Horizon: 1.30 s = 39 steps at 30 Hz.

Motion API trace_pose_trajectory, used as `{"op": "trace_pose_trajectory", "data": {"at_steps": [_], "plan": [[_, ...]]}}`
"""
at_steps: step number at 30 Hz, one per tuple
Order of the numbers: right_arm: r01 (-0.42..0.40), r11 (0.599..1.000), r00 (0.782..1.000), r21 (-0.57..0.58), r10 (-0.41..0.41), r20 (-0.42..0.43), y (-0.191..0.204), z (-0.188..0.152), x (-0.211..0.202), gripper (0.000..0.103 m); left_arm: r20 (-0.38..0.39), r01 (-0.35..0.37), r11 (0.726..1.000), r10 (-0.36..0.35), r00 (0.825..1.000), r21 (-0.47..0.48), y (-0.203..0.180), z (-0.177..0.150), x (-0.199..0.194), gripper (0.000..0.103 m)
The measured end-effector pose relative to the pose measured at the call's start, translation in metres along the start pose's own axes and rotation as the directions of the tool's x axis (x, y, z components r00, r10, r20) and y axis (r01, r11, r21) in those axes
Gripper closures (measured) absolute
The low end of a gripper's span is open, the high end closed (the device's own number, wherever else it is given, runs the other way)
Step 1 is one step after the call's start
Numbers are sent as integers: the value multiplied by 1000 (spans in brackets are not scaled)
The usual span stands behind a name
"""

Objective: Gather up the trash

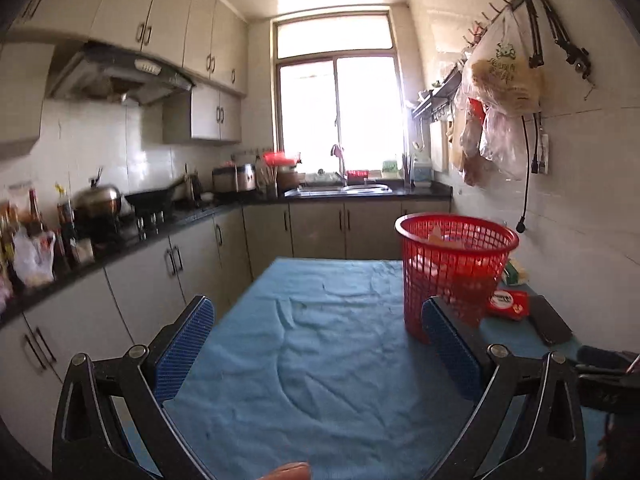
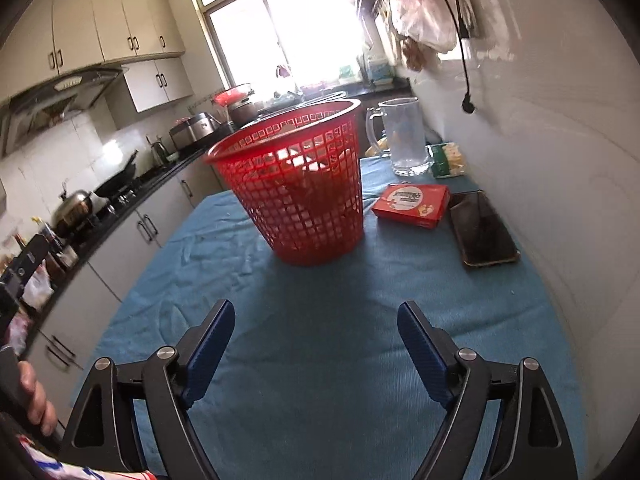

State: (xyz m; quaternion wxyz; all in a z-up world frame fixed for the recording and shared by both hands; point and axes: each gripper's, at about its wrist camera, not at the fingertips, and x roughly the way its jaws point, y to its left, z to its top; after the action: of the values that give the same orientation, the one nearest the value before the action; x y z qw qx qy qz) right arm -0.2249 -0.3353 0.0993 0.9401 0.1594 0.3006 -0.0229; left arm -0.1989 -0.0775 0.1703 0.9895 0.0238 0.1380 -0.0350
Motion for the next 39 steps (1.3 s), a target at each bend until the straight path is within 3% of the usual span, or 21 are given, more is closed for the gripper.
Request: {"op": "trace_pose_trajectory", "data": {"at_steps": [3,11,18,26,33,39], "plan": [[22,1000,1000,-10,-22,11,10,-13,-4,16,-29,14,999,-15,999,-53,11,-10,1,0],[124,990,992,-67,-122,35,32,-23,-2,15,-43,-48,995,45,998,-82,31,-29,12,0],[167,983,986,-81,-166,18,41,-28,8,14,-152,-28,997,18,988,-69,41,-50,38,0],[174,981,984,-85,-175,-12,48,-30,21,14,-278,-46,999,42,960,-9,37,-70,63,0],[178,979,983,-97,-181,-23,52,-30,26,14,-307,-23,999,32,951,31,28,-79,69,0],[179,980,983,-89,-182,-30,51,-30,28,13,-314,-8,1000,10,949,7,26,-81,71,0]]}}
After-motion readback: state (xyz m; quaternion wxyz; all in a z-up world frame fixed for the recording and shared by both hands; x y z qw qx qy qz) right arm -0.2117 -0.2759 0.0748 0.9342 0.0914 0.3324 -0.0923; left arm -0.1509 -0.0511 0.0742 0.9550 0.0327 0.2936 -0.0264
